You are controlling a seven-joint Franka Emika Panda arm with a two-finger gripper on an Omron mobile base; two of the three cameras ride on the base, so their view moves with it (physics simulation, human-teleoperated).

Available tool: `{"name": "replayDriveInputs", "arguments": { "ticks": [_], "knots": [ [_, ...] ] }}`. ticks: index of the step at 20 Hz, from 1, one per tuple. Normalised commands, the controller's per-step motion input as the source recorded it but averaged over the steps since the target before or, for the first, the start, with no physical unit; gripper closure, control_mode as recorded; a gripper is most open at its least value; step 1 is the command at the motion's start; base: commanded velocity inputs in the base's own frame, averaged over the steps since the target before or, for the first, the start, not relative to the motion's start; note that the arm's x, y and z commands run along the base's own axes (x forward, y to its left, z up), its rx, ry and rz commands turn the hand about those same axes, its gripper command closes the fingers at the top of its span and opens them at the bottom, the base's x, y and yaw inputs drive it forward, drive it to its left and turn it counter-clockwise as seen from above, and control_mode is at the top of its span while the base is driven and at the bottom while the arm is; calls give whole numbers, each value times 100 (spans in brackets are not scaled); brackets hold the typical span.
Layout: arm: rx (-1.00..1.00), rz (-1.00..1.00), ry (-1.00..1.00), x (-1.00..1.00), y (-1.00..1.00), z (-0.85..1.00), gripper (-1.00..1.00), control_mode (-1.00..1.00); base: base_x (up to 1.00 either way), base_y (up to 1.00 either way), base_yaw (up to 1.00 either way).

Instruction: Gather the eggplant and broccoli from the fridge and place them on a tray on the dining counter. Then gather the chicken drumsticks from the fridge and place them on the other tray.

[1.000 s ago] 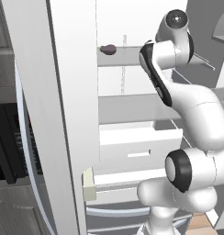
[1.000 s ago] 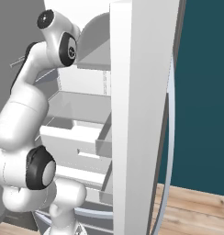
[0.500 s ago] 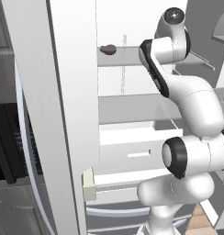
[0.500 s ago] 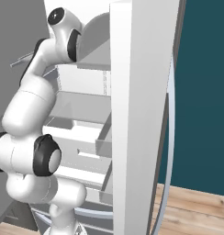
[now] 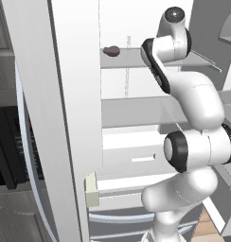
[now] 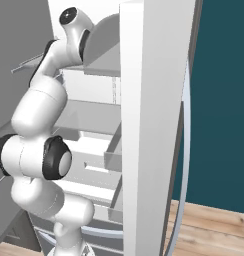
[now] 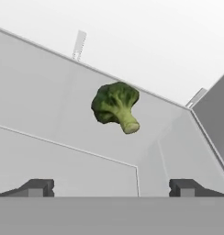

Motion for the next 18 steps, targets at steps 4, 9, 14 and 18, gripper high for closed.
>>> {"name": "replayDriveInputs", "arguments": {
  "ticks": [4, 9, 14, 18],
  "knots": [
    [-1, 0, 3, 25, -6, -9, -100, -100, 0, 0, 0],
    [-2, 0, 3, 17, -9, -12, -100, -100, 0, 0, 0],
    [-2, 0, 2, 18, -11, -10, -100, -100, 0, 0, 0],
    [-1, 0, 2, 29, -9, -9, -100, -100, 0, 0, 0]
  ]
}}
